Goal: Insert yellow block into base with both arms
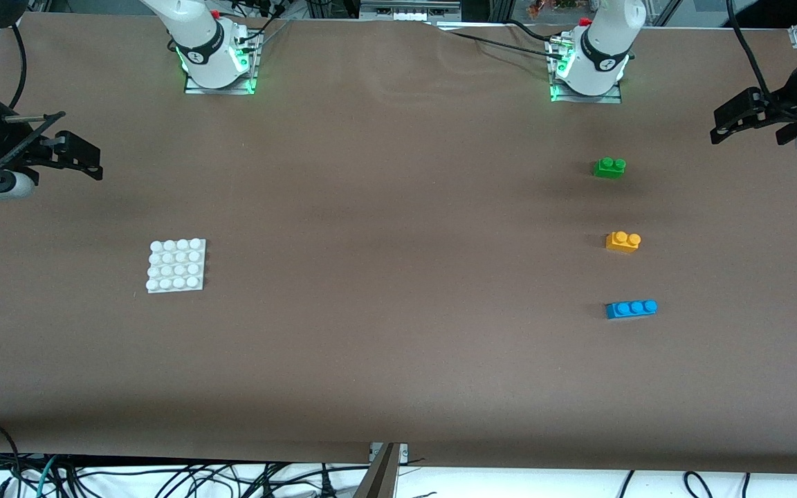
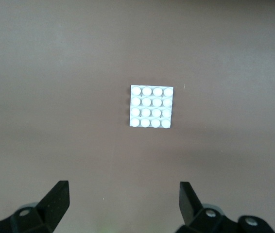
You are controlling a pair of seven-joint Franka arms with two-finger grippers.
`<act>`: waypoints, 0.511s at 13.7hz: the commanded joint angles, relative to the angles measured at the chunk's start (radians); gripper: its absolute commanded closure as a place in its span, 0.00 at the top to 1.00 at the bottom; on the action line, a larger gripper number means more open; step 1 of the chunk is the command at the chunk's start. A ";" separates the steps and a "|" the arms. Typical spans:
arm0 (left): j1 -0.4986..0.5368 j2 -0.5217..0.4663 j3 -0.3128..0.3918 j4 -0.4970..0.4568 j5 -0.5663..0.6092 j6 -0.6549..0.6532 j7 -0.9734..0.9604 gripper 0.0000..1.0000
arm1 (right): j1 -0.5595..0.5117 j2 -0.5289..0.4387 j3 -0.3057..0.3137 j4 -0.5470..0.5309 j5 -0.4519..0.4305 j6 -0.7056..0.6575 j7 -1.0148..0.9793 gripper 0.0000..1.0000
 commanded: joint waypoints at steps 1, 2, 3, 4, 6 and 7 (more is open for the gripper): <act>-0.001 0.007 -0.002 0.028 0.017 -0.022 0.009 1.00 | -0.007 0.001 0.000 0.017 0.010 -0.014 -0.009 1.00; 0.001 0.007 0.000 0.028 0.017 -0.022 0.009 1.00 | -0.008 0.001 -0.001 0.017 0.010 -0.014 -0.009 1.00; 0.001 0.007 0.000 0.028 0.017 -0.022 0.009 1.00 | -0.010 0.001 -0.001 0.017 0.012 -0.014 -0.009 1.00; -0.001 0.007 0.000 0.028 0.017 -0.022 0.007 1.00 | -0.010 0.001 -0.001 0.017 0.012 -0.013 -0.009 1.00; 0.001 0.007 0.000 0.028 0.017 -0.022 0.009 1.00 | -0.008 0.001 -0.001 0.017 0.015 -0.010 -0.004 1.00; 0.001 0.007 0.001 0.028 0.017 -0.022 0.010 1.00 | -0.008 0.003 -0.001 0.017 0.016 -0.008 -0.004 1.00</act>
